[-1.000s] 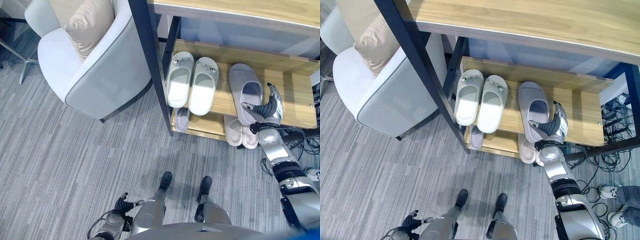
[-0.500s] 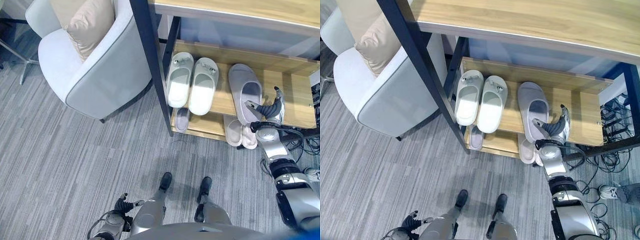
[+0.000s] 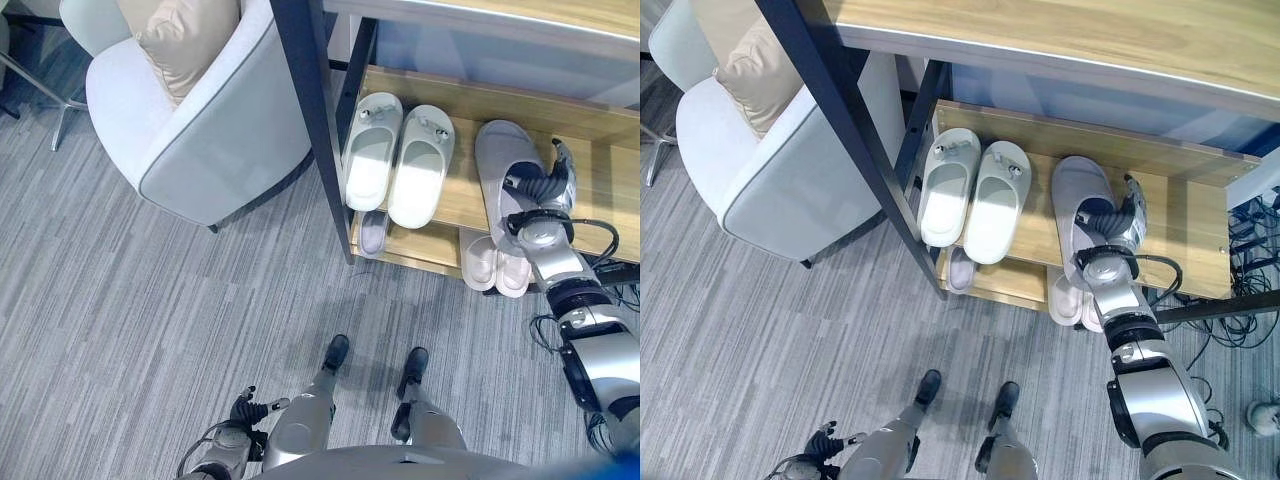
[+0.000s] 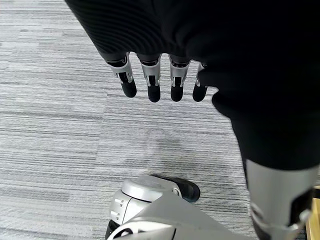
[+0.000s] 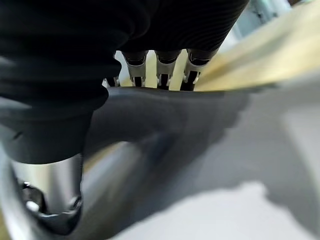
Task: Arrange the slippers neatly on the shoe rack.
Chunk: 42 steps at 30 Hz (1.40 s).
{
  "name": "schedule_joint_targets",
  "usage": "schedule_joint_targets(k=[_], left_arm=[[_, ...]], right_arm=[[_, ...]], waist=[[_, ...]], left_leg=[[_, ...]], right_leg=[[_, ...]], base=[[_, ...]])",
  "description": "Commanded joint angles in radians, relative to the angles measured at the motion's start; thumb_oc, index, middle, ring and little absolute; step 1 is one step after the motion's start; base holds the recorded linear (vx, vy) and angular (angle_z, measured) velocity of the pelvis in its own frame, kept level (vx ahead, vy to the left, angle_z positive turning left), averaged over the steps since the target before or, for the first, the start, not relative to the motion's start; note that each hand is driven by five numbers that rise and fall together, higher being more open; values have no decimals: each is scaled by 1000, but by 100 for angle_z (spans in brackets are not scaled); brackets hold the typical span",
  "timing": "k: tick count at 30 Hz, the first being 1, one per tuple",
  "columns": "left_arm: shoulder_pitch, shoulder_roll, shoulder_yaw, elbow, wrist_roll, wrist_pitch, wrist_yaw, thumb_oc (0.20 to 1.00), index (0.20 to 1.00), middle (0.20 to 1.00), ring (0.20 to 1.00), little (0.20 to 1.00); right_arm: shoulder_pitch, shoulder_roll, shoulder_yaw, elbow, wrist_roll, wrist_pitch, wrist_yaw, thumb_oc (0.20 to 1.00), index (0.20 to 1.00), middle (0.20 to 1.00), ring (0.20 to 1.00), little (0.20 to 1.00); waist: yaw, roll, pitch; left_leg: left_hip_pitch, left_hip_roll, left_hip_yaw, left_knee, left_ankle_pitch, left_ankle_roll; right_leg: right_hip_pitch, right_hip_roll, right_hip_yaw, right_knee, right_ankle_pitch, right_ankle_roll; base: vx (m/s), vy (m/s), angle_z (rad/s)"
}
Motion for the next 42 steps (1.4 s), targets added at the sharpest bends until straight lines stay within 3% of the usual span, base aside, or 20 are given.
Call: schedule_joint_targets(k=[1,2,3,5,12,17,24,29,31,33,34,35,41,42], left_arm=[[-27,-35,-65,67,5,-18,4,1000,1000,1000,1000,1000],[-29,-35,-65,65,6,-18,4,1000,1000,1000,1000,1000],[-35,-37,-66,64,7,-19,5,1000,1000,1000,1000,1000],[-39,-40,-70,63,10,-20,4,1000,1000,1000,1000,1000],[-51,-47,-72,64,21,-16,7,1000,1000,1000,1000,1000],[-55,-46,-38,73,41,-2,9,1000,1000,1000,1000,1000],[-34,-42,51,68,72,8,-5,1000,1000,1000,1000,1000],[37,-34,121,77,102,17,-15,1000,1000,1000,1000,1000],[39,-19,141,61,91,18,-9,1000,1000,1000,1000,1000],[46,-12,134,44,79,10,-21,1000,1000,1000,1000,1000],[28,-4,148,32,75,6,-10,1000,1000,1000,1000,1000],[19,0,102,0,68,-16,9,1000,1000,1000,1000,1000],[-22,47,137,-81,-46,-61,40,1000,1000,1000,1000,1000],[-35,57,139,-120,-88,-75,56,1000,1000,1000,1000,1000]], right_arm=[[-36,-70,43,-35,-122,0,-5,1000,1000,1000,1000,1000],[-40,-71,50,-30,-132,1,-3,1000,1000,1000,1000,1000],[-50,-74,64,-26,-147,5,1,558,558,558,558,558],[-52,-72,75,-20,-161,6,10,200,200,200,200,200],[-22,-58,74,-13,-169,9,15,200,200,200,200,200],[105,-42,-3,-159,-196,0,-17,200,200,200,200,200],[462,-19,-171,-541,-300,-48,9,200,200,200,200,200],[767,51,-221,-734,-298,-116,133,200,200,200,200,200],[831,63,-209,-770,-272,-145,187,200,200,200,200,200],[813,65,-217,-749,-246,-158,170,200,200,200,200,200],[807,48,-218,-770,-263,-156,187,200,200,200,200,200],[755,43,-215,-737,-225,-173,157,200,200,200,200,200],[684,16,-170,-748,-229,-188,132,200,200,200,200,200],[658,3,-148,-757,-236,-185,127,200,200,200,200,200]], waist=[[9,-30,-2],[9,-30,-2],[9,-30,-1],[9,-30,-2],[0,-30,-5],[-17,-30,-17],[-57,-37,-51],[-91,-41,-78],[-97,-47,-2],[-83,-45,70],[-97,-45,107],[-88,-31,136],[-84,-30,163],[-78,-29,179]], left_leg=[[-17,5,103,-3,-52,-16],[-16,6,104,-3,-52,-17],[-16,7,104,-3,-51,-18],[-13,7,104,-3,-52,-18],[-3,9,107,-3,-56,-18],[15,15,120,-3,-63,-13],[75,33,138,-3,-86,-7],[207,61,171,11,-143,15],[183,60,199,216,-221,21],[114,57,179,298,-229,20],[70,59,179,336,-230,20],[-82,42,148,465,-254,30],[-282,55,121,702,-324,40],[-330,54,109,787,-376,45]], right_leg=[[88,-18,9,7,-67,71],[89,-18,8,7,-68,71],[91,-18,8,7,-69,70],[93,-18,8,7,-69,69],[100,-18,8,7,-70,69],[111,-17,16,9,-74,68],[159,-6,28,15,-94,64],[239,8,89,63,-146,53],[242,11,125,191,-207,25],[184,9,118,279,-225,9],[138,10,118,331,-234,4],[-9,4,117,475,-270,-16],[-221,-8,139,751,-407,-59],[-275,-8,151,843,-465,-65]], base=[[0,0,0],[0,0,0],[0,0,0],[0,0,0],[0,0,0],[-14,0,0],[5,-12,-5],[97,-28,-41],[-118,-88,-62],[-393,-77,-11],[-555,-57,48],[-442,-31,53],[-123,-49,25],[-74,-95,47]])
